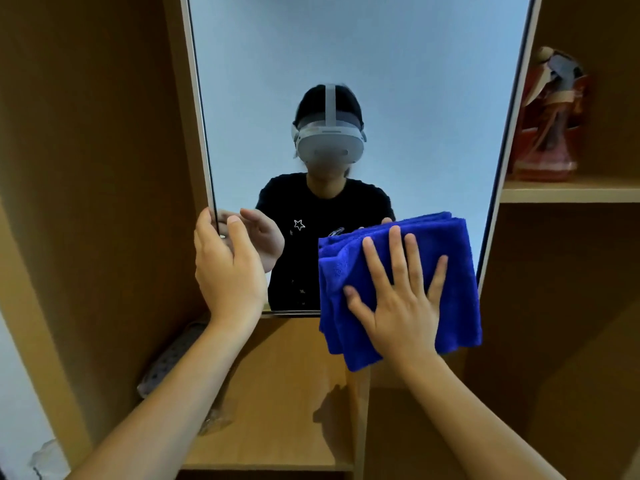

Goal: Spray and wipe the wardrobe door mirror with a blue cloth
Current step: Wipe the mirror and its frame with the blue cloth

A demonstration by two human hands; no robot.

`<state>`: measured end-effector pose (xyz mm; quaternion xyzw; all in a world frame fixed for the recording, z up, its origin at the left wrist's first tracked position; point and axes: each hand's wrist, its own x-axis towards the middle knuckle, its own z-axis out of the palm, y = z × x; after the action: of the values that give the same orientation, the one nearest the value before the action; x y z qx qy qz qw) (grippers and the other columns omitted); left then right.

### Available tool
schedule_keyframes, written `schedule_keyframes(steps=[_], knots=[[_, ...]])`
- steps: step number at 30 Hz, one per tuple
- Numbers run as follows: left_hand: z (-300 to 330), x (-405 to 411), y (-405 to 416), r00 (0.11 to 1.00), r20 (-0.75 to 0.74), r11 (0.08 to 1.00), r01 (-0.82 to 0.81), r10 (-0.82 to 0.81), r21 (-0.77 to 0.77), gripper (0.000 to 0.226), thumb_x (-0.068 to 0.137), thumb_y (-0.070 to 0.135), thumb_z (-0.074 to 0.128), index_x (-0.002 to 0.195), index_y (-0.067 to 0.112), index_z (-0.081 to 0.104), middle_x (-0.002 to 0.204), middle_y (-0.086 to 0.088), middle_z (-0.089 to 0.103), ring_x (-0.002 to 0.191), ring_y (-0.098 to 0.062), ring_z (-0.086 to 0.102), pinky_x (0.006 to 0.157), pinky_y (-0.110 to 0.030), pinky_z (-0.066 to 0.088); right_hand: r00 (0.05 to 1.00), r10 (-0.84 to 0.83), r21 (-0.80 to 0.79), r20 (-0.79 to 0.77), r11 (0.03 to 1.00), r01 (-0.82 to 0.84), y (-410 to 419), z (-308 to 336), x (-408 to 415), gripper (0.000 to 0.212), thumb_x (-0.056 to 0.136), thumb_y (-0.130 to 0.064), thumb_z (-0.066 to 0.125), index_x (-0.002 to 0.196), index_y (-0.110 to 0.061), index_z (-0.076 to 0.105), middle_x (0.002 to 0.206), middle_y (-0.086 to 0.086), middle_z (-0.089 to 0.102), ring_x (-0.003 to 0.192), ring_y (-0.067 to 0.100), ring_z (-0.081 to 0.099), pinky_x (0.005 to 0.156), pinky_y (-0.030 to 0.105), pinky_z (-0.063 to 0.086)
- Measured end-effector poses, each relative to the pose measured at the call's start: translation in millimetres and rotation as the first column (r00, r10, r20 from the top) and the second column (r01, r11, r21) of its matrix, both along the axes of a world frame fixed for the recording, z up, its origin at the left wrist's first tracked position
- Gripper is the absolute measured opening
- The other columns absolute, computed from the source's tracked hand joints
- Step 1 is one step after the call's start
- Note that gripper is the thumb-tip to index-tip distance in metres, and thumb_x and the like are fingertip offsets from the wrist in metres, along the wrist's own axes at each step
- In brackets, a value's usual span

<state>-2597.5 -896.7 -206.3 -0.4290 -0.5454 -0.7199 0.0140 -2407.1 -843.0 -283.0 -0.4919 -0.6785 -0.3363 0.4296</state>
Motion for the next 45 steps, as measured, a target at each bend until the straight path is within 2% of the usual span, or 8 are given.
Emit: schedule_keyframes(steps=[8,14,19,22,26,34,38,45], knots=[[-0.6,-1.1,2.9,0.999,0.021,1.0,0.028,-0.028,0.013,0.042,0.102,0.032,0.037,0.138,0.012,0.042,0.133,-0.004,0.053,0.116,-0.018,0.054,0.094,-0.029,0.046,0.986,0.022,0.015,-0.168,1.0,-0.02,1.8,69.2,15.5,0.071,0.096,-0.063,0.03,0.155,-0.032,0.008,0.164,0.002,0.005,0.151,0.02,0.0,0.118,0.057,-0.004],[-11.5,8.4,-11.4,0.998,0.033,0.998,0.046,-0.047,0.033,0.047,0.098,0.022,0.045,0.144,0.013,0.036,0.146,-0.005,0.043,0.132,-0.017,0.043,0.107,-0.031,0.04,0.992,0.0,-0.029,-0.125,1.0,-0.004,-0.6,24.0,17.1,0.073,0.096,-0.064,0.027,0.155,-0.032,-0.001,0.163,0.002,-0.001,0.15,0.018,-0.008,0.118,0.059,-0.004],[-28.5,65.3,-31.0,0.937,-0.348,0.992,0.019,0.025,0.122,0.045,0.09,0.013,0.061,0.132,0.007,0.046,0.132,-0.005,0.048,0.125,-0.015,0.042,0.102,-0.012,0.032,0.998,-0.009,-0.085,-0.062,0.996,0.003,-3.2,-1.7,22.8,0.073,0.095,-0.064,0.024,0.154,-0.034,-0.006,0.163,0.001,-0.005,0.15,0.017,-0.014,0.118,0.055,-0.009],[-21.6,87.9,-25.6,0.847,-0.526,0.994,0.104,-0.076,0.024,0.046,0.087,0.019,0.066,0.129,0.01,0.05,0.125,-0.002,0.053,0.118,-0.014,0.047,0.095,-0.019,0.042,0.999,-0.007,-0.11,-0.053,0.994,0.001,-7.9,2.7,24.6,0.066,0.099,-0.06,0.017,0.154,-0.034,-0.008,0.163,0.0,-0.007,0.149,0.016,-0.013,0.118,0.053,-0.011],[-15.4,100.2,-14.3,0.752,-0.657,0.997,-0.009,-0.048,-0.082,0.052,0.083,0.026,0.069,0.13,0.016,0.049,0.125,-0.004,0.049,0.112,-0.018,0.046,0.082,-0.026,0.048,0.997,0.058,-0.114,-0.059,0.991,-0.064,-15.9,5.4,31.6,0.055,0.104,-0.041,0.02,0.154,-0.037,-0.004,0.163,-0.005,-0.004,0.15,0.014,-0.005,0.12,0.052,-0.003],[-14.7,95.3,-1.2,0.698,-0.716,0.991,-0.097,0.003,-0.091,0.032,0.082,0.024,0.072,0.109,0.011,0.06,0.102,-0.007,0.06,0.095,-0.022,0.05,0.076,-0.028,0.042,0.982,0.187,-0.058,0.017,0.981,-0.186,-18.5,15.4,64.2,0.061,0.096,-0.014,0.039,0.152,-0.031,0.022,0.161,-0.002,0.021,0.149,0.016,0.017,0.12,0.044,0.013],[-11.5,95.2,-0.3,0.732,-0.68,0.985,-0.077,-0.047,-0.152,0.027,0.085,0.025,0.07,0.107,0.013,0.06,0.104,-0.004,0.057,0.097,-0.018,0.044,0.08,-0.027,0.041,0.964,0.253,0.026,-0.085,0.967,-0.252,-18.1,19.3,78.8,0.053,0.096,-0.005,0.05,0.146,-0.019,0.037,0.156,0.003,0.034,0.144,0.019,0.029,0.114,0.039,0.029],[5.9,91.7,-7.0,0.713,-0.689,0.972,-0.05,-0.128,-0.232,0.025,0.084,0.027,0.07,0.101,0.01,0.062,0.097,-0.005,0.059,0.093,-0.022,0.05,0.077,-0.035,0.049,0.99,0.085,-0.142,-0.109,0.985,-0.101,-39.9,61.0,95.3,0.044,0.089,-0.026,0.069,0.131,-0.022,0.056,0.132,-0.004,0.057,0.113,0.019,0.041,0.089,0.038,0.033]])
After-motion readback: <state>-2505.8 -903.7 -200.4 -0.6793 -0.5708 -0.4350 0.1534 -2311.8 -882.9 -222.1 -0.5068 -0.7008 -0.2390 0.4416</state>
